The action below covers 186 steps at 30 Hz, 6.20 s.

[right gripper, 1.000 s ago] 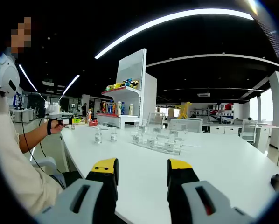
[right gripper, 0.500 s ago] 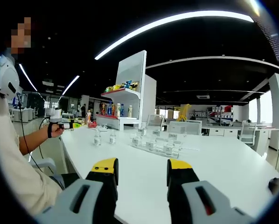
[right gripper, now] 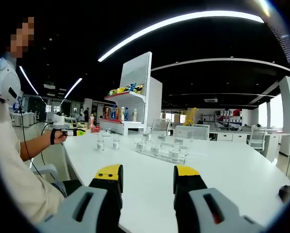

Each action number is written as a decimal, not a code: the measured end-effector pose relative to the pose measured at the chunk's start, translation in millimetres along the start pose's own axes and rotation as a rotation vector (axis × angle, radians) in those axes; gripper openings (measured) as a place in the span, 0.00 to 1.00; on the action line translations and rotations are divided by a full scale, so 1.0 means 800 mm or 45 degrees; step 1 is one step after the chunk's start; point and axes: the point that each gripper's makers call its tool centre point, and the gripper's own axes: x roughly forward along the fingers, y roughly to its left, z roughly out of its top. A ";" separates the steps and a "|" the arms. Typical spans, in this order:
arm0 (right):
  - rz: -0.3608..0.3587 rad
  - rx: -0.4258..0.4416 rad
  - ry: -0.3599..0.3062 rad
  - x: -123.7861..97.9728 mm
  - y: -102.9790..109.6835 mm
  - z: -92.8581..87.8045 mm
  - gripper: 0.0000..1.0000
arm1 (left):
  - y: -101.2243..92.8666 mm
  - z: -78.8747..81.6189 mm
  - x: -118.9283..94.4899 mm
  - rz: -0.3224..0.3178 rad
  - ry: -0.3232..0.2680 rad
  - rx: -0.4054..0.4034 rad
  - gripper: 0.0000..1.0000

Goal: Identify the label on the chemical reagent bottle, grasp the chemical reagent bottle, and place it in the designated position on the reagent rack

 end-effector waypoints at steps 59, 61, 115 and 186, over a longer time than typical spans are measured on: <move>0.001 0.016 0.044 0.001 -0.009 -0.016 0.41 | 0.025 -0.061 0.113 -0.099 0.168 0.055 0.41; -0.001 0.018 0.044 0.001 -0.010 -0.017 0.41 | 0.023 -0.061 0.114 -0.102 0.169 0.054 0.41; -0.045 0.030 0.031 -0.008 -0.024 -0.018 0.41 | -0.008 -0.052 0.113 -0.097 0.126 0.035 0.22; -0.044 0.060 0.060 0.003 -0.007 -0.024 0.40 | -0.045 0.034 0.148 -0.210 0.055 0.069 0.20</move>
